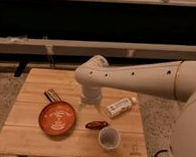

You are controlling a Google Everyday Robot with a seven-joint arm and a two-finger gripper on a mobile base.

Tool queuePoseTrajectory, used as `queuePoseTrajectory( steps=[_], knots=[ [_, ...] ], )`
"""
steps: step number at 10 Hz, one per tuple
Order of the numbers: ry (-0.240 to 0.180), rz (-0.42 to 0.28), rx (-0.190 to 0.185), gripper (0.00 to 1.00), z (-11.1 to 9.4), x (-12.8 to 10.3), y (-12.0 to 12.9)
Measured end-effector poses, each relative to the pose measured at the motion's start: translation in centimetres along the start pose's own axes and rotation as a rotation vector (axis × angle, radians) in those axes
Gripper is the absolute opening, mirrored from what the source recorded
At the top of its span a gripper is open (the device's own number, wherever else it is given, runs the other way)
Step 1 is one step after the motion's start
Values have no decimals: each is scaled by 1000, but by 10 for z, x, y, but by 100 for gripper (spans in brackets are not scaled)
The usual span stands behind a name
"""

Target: Pick up the ceramic cup

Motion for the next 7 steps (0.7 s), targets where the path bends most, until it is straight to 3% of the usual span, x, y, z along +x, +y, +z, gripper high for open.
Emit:
queuePoseTrajectory(
  steps=[4,7],
  knots=[
    [-1,31,2,65,1,19,-33],
    [-2,35,-2,65,2,22,-28]
  ],
)
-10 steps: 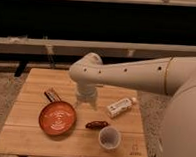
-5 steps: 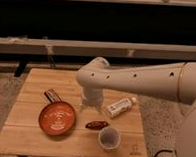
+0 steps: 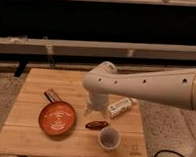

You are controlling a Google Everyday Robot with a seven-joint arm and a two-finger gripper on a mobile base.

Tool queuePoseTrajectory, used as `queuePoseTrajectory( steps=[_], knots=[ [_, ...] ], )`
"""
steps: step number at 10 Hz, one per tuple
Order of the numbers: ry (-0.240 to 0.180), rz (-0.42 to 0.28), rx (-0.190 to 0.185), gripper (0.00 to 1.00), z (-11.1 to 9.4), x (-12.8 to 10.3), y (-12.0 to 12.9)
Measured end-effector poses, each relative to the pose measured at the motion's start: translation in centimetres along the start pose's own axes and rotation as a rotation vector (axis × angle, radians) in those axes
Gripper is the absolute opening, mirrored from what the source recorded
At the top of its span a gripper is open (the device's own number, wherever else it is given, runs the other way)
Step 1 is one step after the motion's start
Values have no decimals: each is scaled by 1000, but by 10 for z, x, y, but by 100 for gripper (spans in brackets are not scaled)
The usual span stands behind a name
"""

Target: Pick up the ceramic cup

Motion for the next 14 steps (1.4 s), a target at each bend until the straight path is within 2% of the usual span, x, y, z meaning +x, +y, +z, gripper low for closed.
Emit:
queuePoseTrajectory(
  steps=[3,6,9,12,14],
  knots=[
    [1,18,4,65,1,9,-18],
    [-1,21,0,65,2,12,-14],
    [0,39,1,65,2,21,-36],
    [3,57,-5,65,7,27,-40],
    [8,71,-5,65,11,34,-56]
  ],
)
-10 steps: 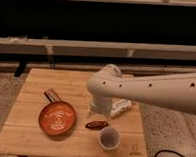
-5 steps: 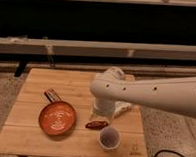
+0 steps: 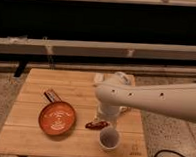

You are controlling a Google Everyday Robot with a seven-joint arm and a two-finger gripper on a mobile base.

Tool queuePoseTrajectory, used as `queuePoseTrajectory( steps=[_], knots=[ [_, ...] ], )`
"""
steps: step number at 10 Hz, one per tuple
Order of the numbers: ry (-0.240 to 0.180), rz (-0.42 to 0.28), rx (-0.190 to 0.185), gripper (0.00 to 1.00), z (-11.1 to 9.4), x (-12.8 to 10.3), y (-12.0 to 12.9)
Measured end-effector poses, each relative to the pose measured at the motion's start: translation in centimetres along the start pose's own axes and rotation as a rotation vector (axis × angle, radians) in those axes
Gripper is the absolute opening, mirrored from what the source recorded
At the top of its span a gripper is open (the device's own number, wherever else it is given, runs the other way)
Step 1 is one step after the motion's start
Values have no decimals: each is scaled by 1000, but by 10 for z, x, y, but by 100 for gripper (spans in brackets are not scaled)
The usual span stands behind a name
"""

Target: Pick up the ceramic cup

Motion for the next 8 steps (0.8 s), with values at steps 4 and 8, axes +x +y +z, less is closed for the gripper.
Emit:
queuePoseTrajectory(
  steps=[4,8],
  knots=[
    [21,29,2,65,17,-3,2],
    [37,44,10,70,25,-2,-5]
  ],
)
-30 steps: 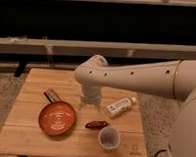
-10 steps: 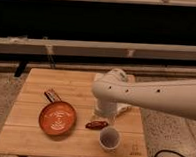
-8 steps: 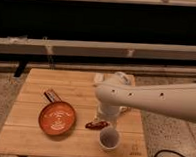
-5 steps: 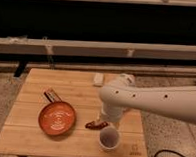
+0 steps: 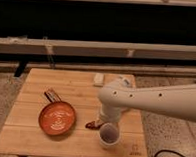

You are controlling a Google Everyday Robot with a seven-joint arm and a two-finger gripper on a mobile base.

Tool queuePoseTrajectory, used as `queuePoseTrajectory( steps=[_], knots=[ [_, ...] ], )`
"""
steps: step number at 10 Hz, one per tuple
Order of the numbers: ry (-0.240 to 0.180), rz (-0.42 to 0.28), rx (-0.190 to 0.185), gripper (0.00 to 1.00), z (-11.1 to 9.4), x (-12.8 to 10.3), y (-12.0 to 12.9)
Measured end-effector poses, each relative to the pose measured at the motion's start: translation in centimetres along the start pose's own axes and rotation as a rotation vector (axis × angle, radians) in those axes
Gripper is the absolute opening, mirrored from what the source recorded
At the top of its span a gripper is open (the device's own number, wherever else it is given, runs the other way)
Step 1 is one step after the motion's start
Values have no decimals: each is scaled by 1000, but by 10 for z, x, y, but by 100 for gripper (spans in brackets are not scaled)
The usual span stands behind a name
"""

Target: Pick up the ceramic cup

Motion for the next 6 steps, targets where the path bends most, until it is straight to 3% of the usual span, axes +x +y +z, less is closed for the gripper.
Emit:
queuePoseTrajectory(
  steps=[1,3,6],
  knots=[
    [5,4,4,71,5,0,-1],
    [8,-2,0,61,7,-1,2],
    [20,-1,2,30,0,1,-1]
  ],
)
